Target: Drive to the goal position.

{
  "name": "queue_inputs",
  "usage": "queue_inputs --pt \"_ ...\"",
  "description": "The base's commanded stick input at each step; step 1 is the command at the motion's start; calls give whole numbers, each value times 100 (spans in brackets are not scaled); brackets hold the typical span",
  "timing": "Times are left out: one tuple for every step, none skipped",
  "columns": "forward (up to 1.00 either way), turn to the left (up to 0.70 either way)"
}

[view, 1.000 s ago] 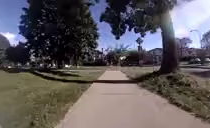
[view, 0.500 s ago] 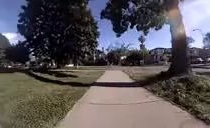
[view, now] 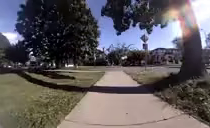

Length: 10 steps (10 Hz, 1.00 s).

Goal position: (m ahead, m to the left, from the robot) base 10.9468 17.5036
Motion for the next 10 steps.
queue_inputs --pt "100 0" --pt "100 0" --pt "100 0" --pt "100 0" --pt "100 0" --pt "100 0" --pt "100 0" --pt "100 0" --pt "100 0" --pt "100 0"
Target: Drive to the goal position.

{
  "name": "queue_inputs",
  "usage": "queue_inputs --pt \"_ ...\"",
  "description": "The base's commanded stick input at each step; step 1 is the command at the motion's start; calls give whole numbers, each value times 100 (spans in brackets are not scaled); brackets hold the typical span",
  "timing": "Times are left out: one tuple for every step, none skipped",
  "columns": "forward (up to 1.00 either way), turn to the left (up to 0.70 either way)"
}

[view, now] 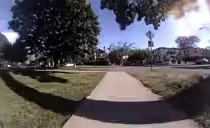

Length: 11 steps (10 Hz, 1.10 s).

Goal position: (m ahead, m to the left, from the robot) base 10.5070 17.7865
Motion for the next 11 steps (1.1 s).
queue_inputs --pt "100 0" --pt "100 0" --pt "100 -9" --pt "100 -17" --pt "100 -9" --pt "100 0" --pt "100 0" --pt "100 0" --pt "100 0" --pt "100 0" --pt "100 0"
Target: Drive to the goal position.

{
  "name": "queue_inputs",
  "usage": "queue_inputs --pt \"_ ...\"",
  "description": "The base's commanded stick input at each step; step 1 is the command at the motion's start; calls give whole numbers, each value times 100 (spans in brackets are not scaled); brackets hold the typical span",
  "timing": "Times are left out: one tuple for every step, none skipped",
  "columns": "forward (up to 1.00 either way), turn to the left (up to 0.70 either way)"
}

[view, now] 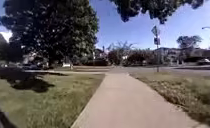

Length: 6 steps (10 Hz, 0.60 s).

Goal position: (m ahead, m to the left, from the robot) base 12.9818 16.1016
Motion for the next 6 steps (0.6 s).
queue_inputs --pt "100 0" --pt "100 0" --pt "100 -2" --pt "100 -21" --pt "100 -31" --pt "100 -5"
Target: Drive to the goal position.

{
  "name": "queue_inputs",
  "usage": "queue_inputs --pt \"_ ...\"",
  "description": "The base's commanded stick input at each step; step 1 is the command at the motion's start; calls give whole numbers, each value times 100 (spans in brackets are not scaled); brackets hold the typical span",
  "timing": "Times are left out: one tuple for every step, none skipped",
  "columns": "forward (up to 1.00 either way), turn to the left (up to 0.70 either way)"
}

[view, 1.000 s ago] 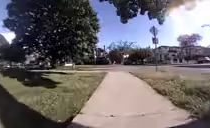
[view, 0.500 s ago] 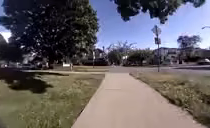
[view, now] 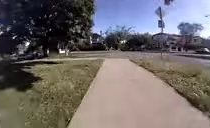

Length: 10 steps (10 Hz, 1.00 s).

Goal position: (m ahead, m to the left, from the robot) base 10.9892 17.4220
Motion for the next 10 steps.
queue_inputs --pt "100 0" --pt "100 0" --pt "100 0" --pt "100 0" --pt "100 0" --pt "100 0" --pt "100 0" --pt "100 0" --pt "100 0" --pt "100 -5"
